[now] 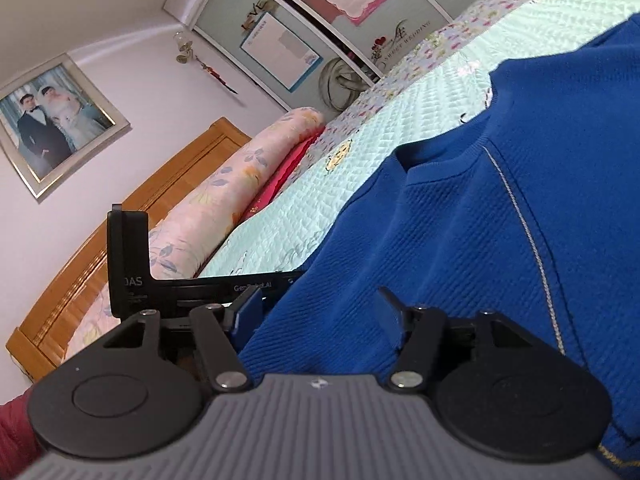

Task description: Fold clothes

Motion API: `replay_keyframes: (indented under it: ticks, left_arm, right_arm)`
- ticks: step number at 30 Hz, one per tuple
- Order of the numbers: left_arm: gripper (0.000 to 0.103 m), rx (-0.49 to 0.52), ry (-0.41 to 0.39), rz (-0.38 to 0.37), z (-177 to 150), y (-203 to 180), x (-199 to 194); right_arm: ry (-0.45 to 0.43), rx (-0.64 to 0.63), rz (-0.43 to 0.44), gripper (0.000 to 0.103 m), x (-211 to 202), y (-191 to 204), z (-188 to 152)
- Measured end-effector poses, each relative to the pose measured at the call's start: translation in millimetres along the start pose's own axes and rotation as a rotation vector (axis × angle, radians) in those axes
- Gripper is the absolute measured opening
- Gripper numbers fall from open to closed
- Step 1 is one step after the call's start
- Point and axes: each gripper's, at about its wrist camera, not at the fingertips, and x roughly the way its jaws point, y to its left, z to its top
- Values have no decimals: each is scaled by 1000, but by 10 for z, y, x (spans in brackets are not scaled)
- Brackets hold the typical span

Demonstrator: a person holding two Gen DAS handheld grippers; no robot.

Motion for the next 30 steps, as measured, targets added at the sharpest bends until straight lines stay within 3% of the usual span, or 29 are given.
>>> replay_keyframes:
  ticks: [2,5,9,13,14,16,17,18,21,24,27,30]
  left_arm:
    - [30,-16,-6,-7,-11,51,-15]
    - [52,-6,-17,23,-32,62,-36]
    - [59,20,-31,-41,-48,17,-85]
    - [64,25,-3,-42,-72,0,-6]
    - [62,13,4,-53,-74,17,-5]
    - [36,14,12,-62,-81,7,-19]
    - [18,41,11,-53,-86,-40,-43]
    - [11,59,11,-42,-93,-82,-64]
    - [9,95,1,16,-80,-184,-127]
    - [9,94,-43,129,105,-145,-187]
    - [9,54,-52,180,320,9,-187]
    - [9,106,-29,208,339,-12,-96]
  right_arm:
    - [1,0,1,63,-15,2,-3]
    - [5,-2,-1,63,-23,2,-10]
    - [6,-6,-3,63,-24,11,-9]
    - [8,-10,-5,63,-21,17,-5]
    - [8,-9,-5,63,-23,16,-2]
    - [8,-11,-7,63,-26,21,0]
    - [9,-13,-9,63,-27,24,1]
    - [9,-15,-10,63,-23,35,1]
    - [-6,-28,-15,63,-53,71,3]
    - [-60,-58,-16,63,-153,157,35]
    - [-116,-96,10,68,-320,311,102]
    - [-116,-175,-11,70,-385,512,156]
